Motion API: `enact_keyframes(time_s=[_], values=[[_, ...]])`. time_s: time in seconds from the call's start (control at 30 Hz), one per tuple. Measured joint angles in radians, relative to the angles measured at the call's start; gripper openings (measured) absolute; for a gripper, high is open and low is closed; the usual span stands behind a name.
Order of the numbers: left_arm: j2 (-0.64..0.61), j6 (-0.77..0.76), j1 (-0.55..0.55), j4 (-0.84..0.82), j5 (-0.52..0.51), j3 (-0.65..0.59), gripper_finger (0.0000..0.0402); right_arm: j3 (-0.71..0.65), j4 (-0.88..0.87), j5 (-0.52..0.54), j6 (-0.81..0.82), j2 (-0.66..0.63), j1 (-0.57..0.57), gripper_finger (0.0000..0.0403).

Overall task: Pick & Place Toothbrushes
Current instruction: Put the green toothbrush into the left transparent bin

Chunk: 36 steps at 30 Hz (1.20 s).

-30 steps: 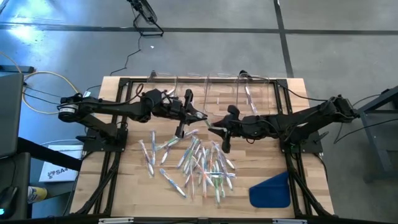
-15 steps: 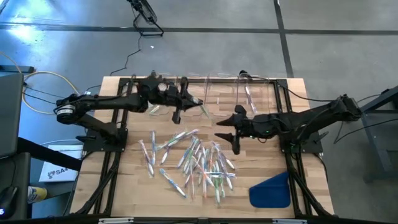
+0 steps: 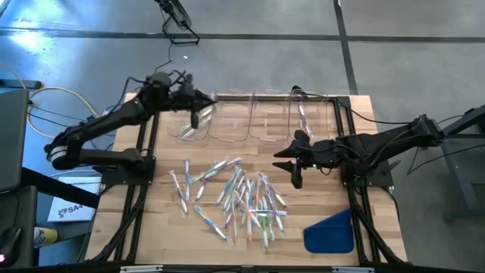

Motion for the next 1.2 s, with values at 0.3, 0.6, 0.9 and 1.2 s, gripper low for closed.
enact_keyframes(time_s=[0.3, 0.6, 0.9, 1.2], values=[[-0.006, 0.095, 0.184, -0.333, -0.173, -0.001, 0.0013, 0.0, -0.001, -0.001, 0.004, 0.008, 0.0, 0.0112], [0.074, 0.096, 0.254, -0.453, -0.173, -0.001, 0.0015, 0.0, -0.001, -0.003, 0.004, 0.007, 0.0, 0.0106], [0.213, 0.103, 0.252, -0.462, -0.173, -0.001, 0.0015, 0.0, -0.002, -0.003, 0.004, 0.007, 0.0, 0.0106], [0.279, 0.095, 0.252, -0.457, -0.179, -0.001, 0.0022, 0.0, -0.002, -0.003, 0.004, 0.007, 0.0, 0.0106]])
